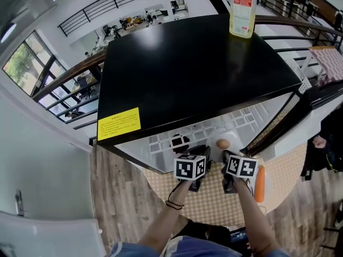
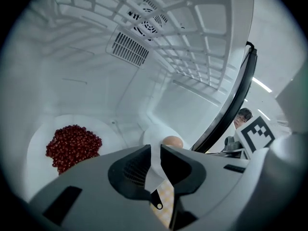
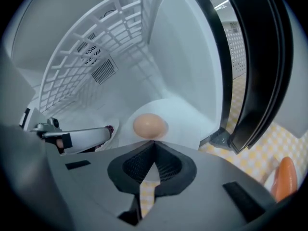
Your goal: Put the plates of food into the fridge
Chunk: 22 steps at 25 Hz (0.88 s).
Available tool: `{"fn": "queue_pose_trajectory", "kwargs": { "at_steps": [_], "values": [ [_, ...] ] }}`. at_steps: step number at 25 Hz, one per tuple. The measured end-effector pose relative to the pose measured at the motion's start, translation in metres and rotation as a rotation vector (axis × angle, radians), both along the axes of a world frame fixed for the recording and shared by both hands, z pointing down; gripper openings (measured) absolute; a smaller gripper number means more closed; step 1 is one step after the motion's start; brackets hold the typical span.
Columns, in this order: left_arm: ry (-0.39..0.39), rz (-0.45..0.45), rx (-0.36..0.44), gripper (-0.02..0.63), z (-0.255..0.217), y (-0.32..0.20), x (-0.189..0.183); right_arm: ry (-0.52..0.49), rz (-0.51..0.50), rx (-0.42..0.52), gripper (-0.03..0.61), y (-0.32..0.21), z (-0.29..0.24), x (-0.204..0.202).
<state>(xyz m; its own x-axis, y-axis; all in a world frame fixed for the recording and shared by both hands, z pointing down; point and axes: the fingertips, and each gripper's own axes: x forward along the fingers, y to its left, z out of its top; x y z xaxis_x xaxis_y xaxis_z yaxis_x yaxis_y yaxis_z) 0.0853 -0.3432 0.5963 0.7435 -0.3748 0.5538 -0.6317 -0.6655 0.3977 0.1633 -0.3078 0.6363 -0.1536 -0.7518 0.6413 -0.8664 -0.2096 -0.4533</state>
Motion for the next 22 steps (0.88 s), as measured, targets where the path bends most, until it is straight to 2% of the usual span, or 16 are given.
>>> {"fn": "queue_pose_trajectory", "kwargs": {
  "at_steps": [5, 12, 17, 22],
  "values": [
    [0.045, -0.014, 0.007, 0.066, -0.014, 0.027, -0.021, -0.006, 0.026, 0.016, 0.014, -0.007, -0.002, 0.003],
    [0.041, -0.037, -0.02, 0.066, -0.006, 0.069, -0.055, -0.023, 0.032, 0.034, 0.015, -0.023, -0.007, 0.007],
    [0.028, -0.027, -0.011, 0.066, -0.005, 0.083, -0.062, -0.043, 0.036, 0.104, 0.014, -0.025, -0.028, 0.006],
    [0.05, -0.036, 0.001, 0.066, -0.012, 0.091, -0.06, -0.045, 0.013, 0.145, 0.015, -0.013, -0.052, 0.004]
  ]
}}
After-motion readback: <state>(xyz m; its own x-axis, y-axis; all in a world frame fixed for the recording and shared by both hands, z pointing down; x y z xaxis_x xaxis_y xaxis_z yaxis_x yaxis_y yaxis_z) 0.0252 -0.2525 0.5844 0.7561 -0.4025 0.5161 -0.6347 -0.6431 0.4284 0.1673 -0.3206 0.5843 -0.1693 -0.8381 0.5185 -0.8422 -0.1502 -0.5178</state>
